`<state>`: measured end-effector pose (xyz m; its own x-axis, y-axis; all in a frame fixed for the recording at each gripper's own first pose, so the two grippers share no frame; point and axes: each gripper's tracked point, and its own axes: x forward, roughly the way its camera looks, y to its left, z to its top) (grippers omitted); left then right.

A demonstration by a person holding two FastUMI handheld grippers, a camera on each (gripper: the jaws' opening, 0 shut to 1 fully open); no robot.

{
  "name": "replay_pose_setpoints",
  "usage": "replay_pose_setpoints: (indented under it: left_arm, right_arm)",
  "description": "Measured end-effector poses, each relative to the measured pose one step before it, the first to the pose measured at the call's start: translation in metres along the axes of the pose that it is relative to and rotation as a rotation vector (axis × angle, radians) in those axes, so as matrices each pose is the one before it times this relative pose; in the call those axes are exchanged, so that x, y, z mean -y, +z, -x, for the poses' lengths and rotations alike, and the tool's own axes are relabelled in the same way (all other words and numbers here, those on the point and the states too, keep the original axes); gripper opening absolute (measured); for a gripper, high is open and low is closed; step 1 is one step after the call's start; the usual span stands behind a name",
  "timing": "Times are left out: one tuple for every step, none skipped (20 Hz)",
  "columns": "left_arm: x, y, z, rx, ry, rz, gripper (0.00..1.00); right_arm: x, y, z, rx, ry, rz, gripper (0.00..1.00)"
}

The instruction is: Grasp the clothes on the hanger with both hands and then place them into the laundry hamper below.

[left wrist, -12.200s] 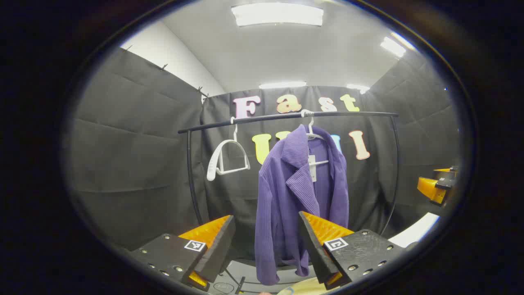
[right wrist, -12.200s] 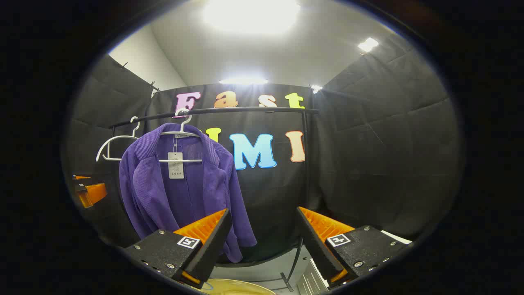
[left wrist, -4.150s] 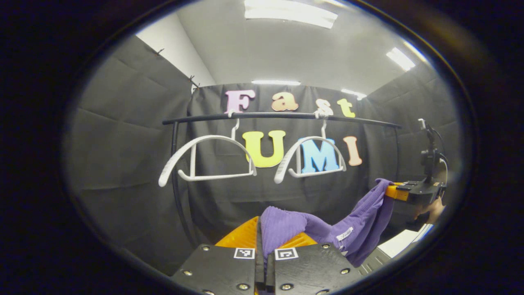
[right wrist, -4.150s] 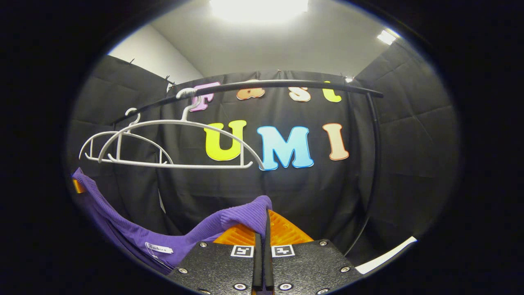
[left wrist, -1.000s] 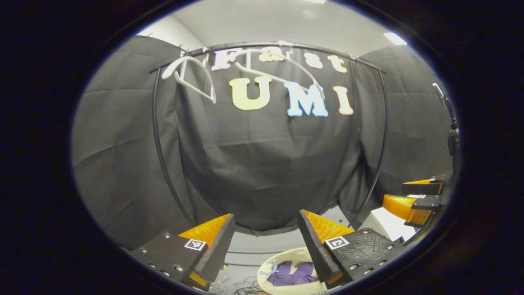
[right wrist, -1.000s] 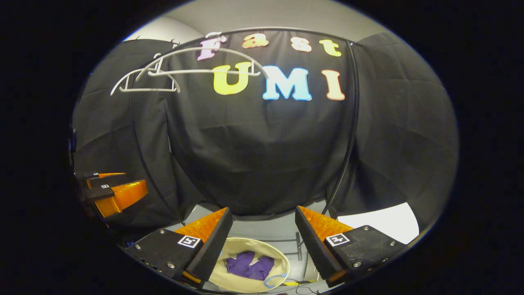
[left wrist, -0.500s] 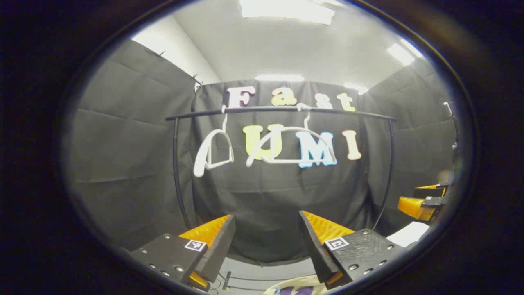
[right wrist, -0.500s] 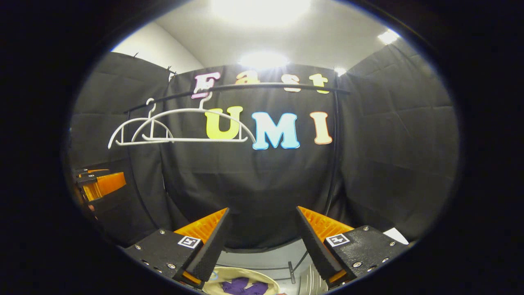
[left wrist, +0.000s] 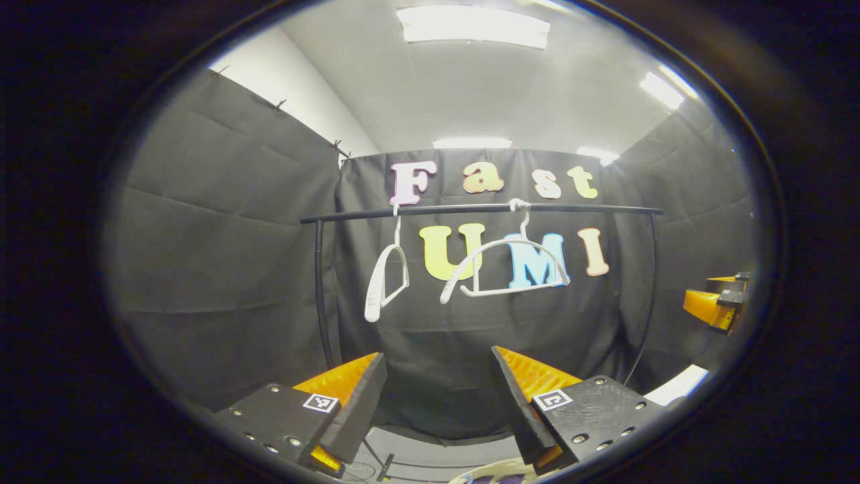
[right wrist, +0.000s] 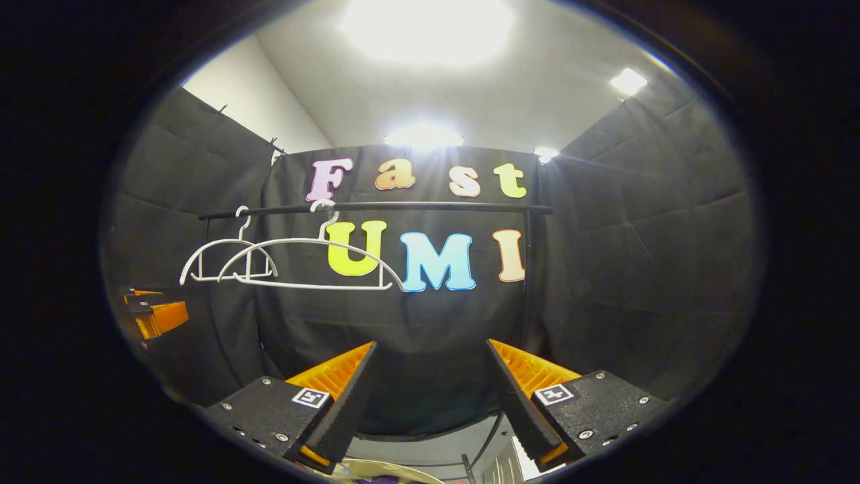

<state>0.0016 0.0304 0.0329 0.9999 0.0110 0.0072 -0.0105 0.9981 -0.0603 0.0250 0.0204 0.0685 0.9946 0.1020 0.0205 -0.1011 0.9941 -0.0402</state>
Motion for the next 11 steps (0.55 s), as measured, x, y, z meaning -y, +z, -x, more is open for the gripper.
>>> replay_pose_setpoints:
  left_arm:
    - [-0.00052,0.00001,0.00226,0.00304,0.00238,0.00055,0.89]
    - [-0.00012,0.00070,0.00175,0.00228,-0.00109,-0.00027,0.95]
    - [-0.00077,0.00042,0.00142,0.00420,0.00009,-0.00086,0.95]
    - [-0.00050,0.00124,0.00018,0.00567,-0.00137,-0.00326,0.95]
    - [-0.00026,0.00097,0.00044,0.00318,0.00085,-0.00313,0.95]
    - [-0.00087,0.00096,0.00051,0.00350,-0.00003,-0.00299,0.95]
    - [0.00055,0.00059,0.00000,0.00467,-0.00313,0.00012,0.95]
    - [0.00079,0.00066,0.00017,0.00336,-0.00259,0.00084,0.95]
    - [-0.00027,0.00016,-0.00037,0.00358,-0.00043,0.00039,0.95]
    - [-0.00025,-0.00004,0.00126,-0.00076,-0.00008,-0.00027,0.95]
    - [-0.00053,-0.00086,0.00098,0.00022,-0.00122,-0.00004,0.89]
  right_arm:
    - [0.00021,0.00004,0.00177,0.00306,-0.00167,-0.00101,0.92]
    - [-0.00095,-0.00029,0.00070,0.00200,0.00265,-0.00231,0.92]
    - [-0.00071,0.00021,0.00093,0.00225,0.00012,-0.00235,0.93]
    - [0.00125,-0.00005,-0.00084,-0.00024,0.00122,-0.00044,0.95]
    - [0.00066,0.00032,0.00028,0.00066,-0.00097,0.00038,0.95]
    - [0.00098,-0.00006,0.00054,0.00031,-0.00143,0.00105,0.95]
    - [-0.00071,0.00133,0.00044,0.00254,0.00119,0.00069,0.95]
    - [-0.00104,0.00030,0.00022,0.00284,0.00315,-0.00120,0.95]
    - [-0.00077,0.00093,0.00132,0.00126,0.00160,-0.00014,0.95]
    - [0.00005,0.00001,0.00184,0.00264,-0.00014,0.00007,0.92]
    - [-0.00002,0.00091,0.00080,0.00331,-0.00066,0.00059,0.92]
